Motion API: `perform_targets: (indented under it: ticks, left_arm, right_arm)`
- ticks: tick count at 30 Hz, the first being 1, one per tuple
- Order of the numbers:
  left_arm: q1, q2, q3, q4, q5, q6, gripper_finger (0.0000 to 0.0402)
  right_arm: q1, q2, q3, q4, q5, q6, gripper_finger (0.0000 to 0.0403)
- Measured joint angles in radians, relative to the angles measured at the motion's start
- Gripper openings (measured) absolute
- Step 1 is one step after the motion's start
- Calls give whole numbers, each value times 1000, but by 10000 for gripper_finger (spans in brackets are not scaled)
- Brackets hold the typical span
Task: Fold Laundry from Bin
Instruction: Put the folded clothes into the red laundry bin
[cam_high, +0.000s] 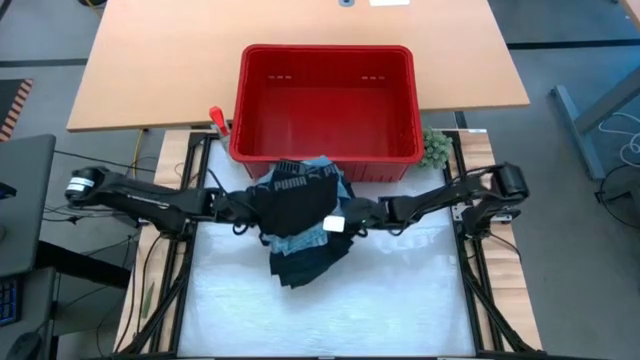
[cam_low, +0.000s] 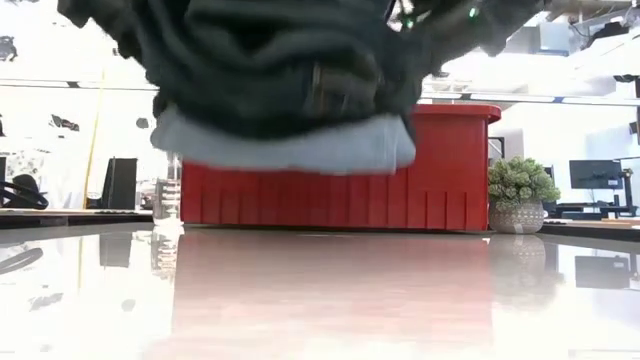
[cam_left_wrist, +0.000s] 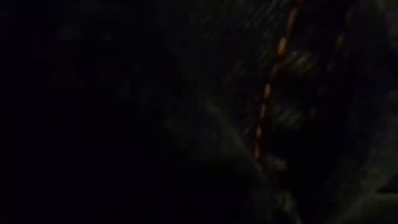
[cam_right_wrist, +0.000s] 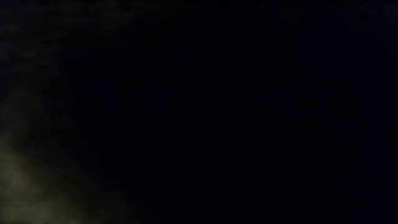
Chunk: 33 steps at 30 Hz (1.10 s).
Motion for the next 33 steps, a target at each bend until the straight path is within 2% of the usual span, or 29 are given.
perform_targets:
  ticks: [6, 11, 15, 19, 24, 29, 33]
  left_arm:
    - [0, -18, 227, -220, 7, 39, 84]
    - [32, 7, 434, -422, -11, 79, 84]
    - [96, 35, 587, -534, -12, 120, 84]
    - [184, 66, 738, -536, -18, 204, 84]
    - [293, 130, 908, -445, 13, 300, 84]
    - [435, 264, 1054, -457, 144, 378, 84]
    - [540, 392, 1153, -472, 176, 446, 84]
  right_arm:
    - [-13, -125, 40, -83, -20, -28, 152]
    - [-61, -153, 222, -303, -60, -75, 152]
    - [-116, -142, 407, -483, -90, -176, 152]
    - [-190, -137, 597, -612, -110, -309, 152]
    - [-294, -138, 754, -628, -166, -401, 151]
    - [-445, -136, 780, -635, -264, -428, 151]
    - [-547, -108, 780, -654, -287, -479, 150]
